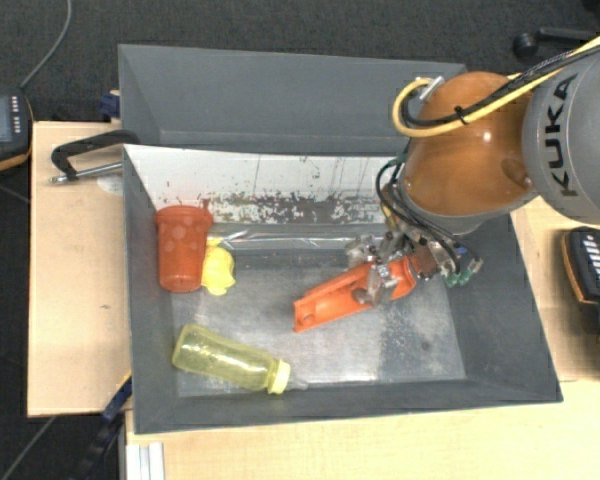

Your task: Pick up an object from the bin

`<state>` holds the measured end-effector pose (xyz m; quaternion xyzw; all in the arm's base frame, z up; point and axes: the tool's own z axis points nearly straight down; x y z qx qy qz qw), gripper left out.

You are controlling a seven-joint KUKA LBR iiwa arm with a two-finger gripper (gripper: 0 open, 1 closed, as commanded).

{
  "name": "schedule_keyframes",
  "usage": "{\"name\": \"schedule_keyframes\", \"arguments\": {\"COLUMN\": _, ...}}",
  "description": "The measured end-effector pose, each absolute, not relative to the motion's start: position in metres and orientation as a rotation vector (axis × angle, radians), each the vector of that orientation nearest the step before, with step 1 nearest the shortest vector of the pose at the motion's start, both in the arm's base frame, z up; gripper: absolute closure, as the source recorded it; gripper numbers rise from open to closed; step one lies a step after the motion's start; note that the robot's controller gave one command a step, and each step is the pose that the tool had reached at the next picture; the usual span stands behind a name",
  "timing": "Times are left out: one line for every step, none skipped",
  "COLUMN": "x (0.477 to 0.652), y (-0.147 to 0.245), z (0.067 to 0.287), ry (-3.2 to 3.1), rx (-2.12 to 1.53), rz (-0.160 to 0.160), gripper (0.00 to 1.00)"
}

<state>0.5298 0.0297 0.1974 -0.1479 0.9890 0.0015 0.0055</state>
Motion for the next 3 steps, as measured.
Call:
{"name": "schedule_keyframes", "arguments": {"x": 0.53, "y": 0.03, "z": 0.197, "ry": 3.096, "rx": -0.463, "rz": 0.005, "gripper": 1.0}}
{"name": "schedule_keyframes", "arguments": {"x": 0.525, "y": 0.029, "z": 0.3, "ry": 3.089, "rx": -0.464, "rz": 0.005, "gripper": 1.0}}
{"name": "schedule_keyframes", "arguments": {"x": 0.525, "y": 0.029, "z": 0.3, "ry": 3.089, "rx": -0.464, "rz": 0.006, "gripper": 0.0}}
